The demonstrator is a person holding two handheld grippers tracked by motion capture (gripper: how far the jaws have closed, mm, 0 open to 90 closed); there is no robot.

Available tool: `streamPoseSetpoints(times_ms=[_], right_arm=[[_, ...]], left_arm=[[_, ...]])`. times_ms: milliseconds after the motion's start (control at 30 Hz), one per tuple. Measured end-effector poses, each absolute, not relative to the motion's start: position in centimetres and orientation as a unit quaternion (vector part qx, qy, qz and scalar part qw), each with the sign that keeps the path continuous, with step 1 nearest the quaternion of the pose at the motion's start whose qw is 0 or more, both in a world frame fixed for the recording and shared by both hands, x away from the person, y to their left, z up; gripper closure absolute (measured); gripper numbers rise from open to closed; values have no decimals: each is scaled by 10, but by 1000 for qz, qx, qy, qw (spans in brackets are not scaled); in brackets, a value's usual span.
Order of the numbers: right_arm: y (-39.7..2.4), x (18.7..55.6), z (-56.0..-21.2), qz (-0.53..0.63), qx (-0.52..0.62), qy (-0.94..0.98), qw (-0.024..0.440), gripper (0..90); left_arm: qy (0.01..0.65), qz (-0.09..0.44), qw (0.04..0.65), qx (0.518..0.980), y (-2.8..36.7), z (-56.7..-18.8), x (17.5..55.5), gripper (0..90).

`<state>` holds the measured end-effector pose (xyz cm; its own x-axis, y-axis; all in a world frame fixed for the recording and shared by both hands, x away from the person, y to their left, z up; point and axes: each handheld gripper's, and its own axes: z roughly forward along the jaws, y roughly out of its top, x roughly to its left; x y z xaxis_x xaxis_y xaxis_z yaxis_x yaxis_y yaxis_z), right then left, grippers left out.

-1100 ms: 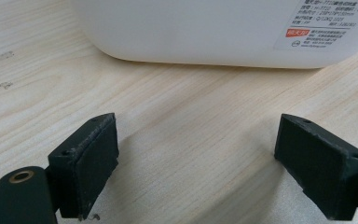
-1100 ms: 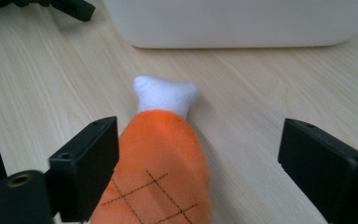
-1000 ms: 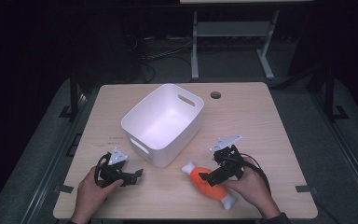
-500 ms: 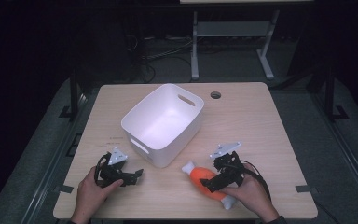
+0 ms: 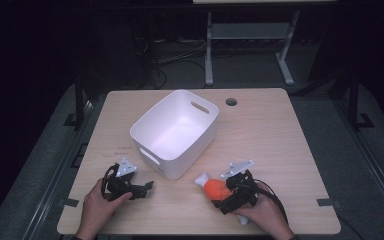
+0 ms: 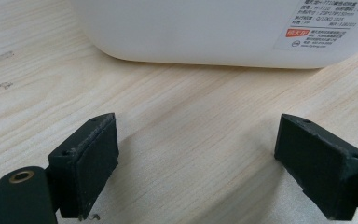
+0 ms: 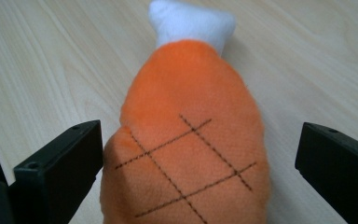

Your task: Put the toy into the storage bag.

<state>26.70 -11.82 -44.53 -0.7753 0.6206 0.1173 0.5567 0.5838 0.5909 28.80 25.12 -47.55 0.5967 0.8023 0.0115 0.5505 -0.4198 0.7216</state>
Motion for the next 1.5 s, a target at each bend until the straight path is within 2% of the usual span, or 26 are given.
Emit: streamPoseSetpoints(times_ms=[433, 700, 900, 1100, 1500], right_arm=[[-116, 263, -460, 304, 328, 893, 50, 9], [-118, 262, -458, 312, 317, 894, 48, 128], [-120, 261, -457, 312, 312, 896, 44, 175], [-122, 261, -455, 310, 304, 900, 48, 260], [-130, 262, -451, 313, 287, 905, 38, 267]], left_arm=[[411, 181, 348, 823, 251, -475, 288, 126], [411, 181, 348, 823, 251, -476, 288, 126], [411, 181, 348, 823, 251, -475, 288, 126], [411, 181, 348, 823, 251, -475, 288, 126], [411, 181, 348, 823, 251, -475, 288, 126]])
